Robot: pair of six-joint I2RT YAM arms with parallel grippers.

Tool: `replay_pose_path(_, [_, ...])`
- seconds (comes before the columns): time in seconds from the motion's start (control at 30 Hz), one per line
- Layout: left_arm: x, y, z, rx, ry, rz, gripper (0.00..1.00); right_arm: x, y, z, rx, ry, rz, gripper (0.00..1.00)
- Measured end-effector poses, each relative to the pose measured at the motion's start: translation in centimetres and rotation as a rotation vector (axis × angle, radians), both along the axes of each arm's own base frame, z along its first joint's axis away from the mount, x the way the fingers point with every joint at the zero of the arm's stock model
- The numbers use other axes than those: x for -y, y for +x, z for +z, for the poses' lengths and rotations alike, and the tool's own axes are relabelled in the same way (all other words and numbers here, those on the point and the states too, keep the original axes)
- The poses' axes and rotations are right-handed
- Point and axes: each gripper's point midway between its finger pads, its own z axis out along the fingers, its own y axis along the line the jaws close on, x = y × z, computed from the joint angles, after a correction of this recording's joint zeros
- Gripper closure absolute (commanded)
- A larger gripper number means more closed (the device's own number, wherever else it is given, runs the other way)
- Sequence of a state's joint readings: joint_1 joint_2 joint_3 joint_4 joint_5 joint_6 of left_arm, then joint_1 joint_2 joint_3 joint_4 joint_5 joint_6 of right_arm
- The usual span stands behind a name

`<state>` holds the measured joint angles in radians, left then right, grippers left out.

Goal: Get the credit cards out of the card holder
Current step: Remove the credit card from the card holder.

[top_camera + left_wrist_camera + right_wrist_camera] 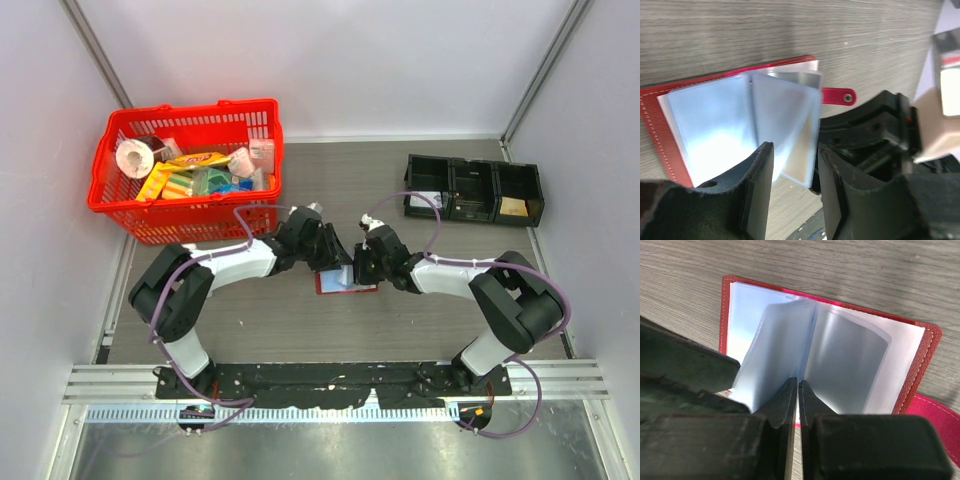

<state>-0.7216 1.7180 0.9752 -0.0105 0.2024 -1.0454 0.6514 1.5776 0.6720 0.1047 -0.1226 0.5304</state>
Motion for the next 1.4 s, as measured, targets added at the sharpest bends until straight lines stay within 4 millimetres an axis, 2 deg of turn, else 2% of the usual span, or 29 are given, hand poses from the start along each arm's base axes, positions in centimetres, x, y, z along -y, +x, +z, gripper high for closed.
replay_pose_path(0.17, [0.4, 0.0, 1.4, 0.021, -0.039, -0.013, 0.6, 0.0, 0.0, 0.1, -0.007, 0.008, -0.011, 0.8])
replay_pose_path(0.67, [0.0, 0.1, 0.6, 0.024, -0.002, -0.008, 0.73, 1.1, -1.1, 0.4, -0.017, -0.03, -0.022, 0.78])
replay_pose_path(0.93, [-0.7, -0.1, -0.4, 0.019, 0.047, -0.013, 0.87, 1.8, -1.4, 0.6, -0.019, -0.056, -0.031, 0.78])
replay_pose_path(1.17, [-3.1, -0.7, -2.5, 0.015, 0.19, -0.02, 0.9, 2.5, -1.4, 2.3, 0.027, -0.065, -0.03, 0.71])
replay_pose_path(1.4, [-6.0, -1.5, -4.3, 0.0, 0.345, -0.033, 0.91, 1.6, -1.4, 3.9, 0.061, -0.01, 0.011, 0.66])
